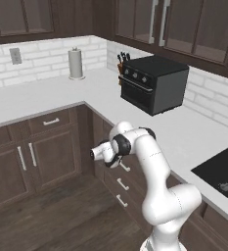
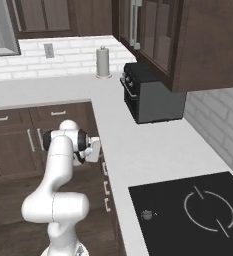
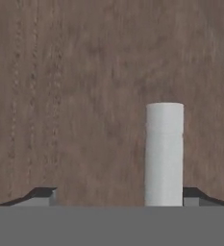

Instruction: Take a straw from the drawer in front and place it inside the glass cup on the dining counter.

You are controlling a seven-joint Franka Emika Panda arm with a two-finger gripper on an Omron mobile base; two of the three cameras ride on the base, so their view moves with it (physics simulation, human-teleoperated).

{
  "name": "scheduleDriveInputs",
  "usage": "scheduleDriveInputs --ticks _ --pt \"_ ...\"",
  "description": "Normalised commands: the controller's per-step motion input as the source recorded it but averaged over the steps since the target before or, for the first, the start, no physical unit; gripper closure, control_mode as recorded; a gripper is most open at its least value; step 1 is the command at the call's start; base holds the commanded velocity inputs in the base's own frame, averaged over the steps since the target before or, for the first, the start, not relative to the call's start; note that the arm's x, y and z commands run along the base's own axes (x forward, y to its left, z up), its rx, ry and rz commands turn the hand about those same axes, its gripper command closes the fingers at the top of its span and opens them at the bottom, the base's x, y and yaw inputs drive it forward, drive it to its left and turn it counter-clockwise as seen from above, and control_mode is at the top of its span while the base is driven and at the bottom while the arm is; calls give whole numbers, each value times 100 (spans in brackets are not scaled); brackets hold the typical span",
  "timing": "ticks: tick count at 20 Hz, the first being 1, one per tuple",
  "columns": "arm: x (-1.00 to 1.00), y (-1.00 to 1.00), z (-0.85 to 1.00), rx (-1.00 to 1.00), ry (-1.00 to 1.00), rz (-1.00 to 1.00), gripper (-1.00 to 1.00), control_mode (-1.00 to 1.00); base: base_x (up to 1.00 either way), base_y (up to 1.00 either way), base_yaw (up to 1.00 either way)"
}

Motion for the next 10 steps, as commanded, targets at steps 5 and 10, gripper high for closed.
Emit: scheduleDriveInputs --ticks 5,10 --pt "-7 11 -1 2 0 5 100 -100 0 0 0" --pt "-35 49 0 5 0 6 100 -100 0 0 0"
